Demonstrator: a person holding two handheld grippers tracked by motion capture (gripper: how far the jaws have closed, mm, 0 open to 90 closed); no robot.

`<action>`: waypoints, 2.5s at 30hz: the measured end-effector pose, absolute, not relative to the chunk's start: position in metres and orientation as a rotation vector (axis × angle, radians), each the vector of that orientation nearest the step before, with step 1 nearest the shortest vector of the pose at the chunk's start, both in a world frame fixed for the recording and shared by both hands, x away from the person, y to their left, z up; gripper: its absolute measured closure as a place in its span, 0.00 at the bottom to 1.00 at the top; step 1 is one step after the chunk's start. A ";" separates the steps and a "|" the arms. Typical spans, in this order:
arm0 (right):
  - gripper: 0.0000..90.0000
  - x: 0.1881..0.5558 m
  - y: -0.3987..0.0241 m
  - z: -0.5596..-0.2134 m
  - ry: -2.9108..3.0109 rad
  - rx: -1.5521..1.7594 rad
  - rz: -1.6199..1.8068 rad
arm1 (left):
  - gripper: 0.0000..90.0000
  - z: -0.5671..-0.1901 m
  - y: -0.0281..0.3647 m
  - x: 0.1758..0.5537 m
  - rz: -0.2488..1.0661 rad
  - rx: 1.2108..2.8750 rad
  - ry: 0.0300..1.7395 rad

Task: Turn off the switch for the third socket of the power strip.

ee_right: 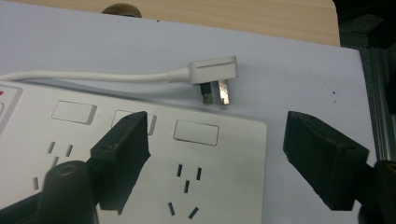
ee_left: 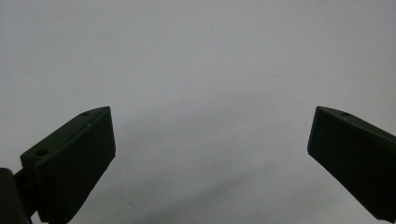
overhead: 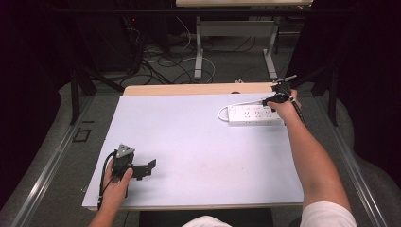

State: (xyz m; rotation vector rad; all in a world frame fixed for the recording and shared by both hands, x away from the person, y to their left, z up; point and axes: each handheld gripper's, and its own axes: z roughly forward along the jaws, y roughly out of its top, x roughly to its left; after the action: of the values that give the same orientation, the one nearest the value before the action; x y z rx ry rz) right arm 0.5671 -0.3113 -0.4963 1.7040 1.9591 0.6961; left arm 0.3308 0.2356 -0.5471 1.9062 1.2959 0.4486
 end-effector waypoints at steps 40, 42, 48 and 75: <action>0.00 0.508 -0.279 -0.453 2.082 1.431 0.821 | 0.01 -0.548 0.235 0.330 0.468 1.881 1.296; 0.00 0.503 -0.276 -0.451 2.090 1.417 0.828 | 0.01 -0.548 0.235 0.330 0.469 1.882 1.294; 0.00 0.487 -0.268 -0.448 2.125 1.336 0.846 | 0.01 -0.548 0.235 0.330 0.470 1.884 1.293; 0.00 0.407 -0.255 -0.448 2.132 1.181 1.034 | 0.01 -0.546 0.235 0.328 0.465 1.892 1.298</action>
State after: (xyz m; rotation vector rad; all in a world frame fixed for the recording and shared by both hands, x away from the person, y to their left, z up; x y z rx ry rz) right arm 0.4068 -0.2551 -0.4482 1.1813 2.1318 1.0342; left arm 0.3282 0.2350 -0.5463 1.8920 1.2979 0.4648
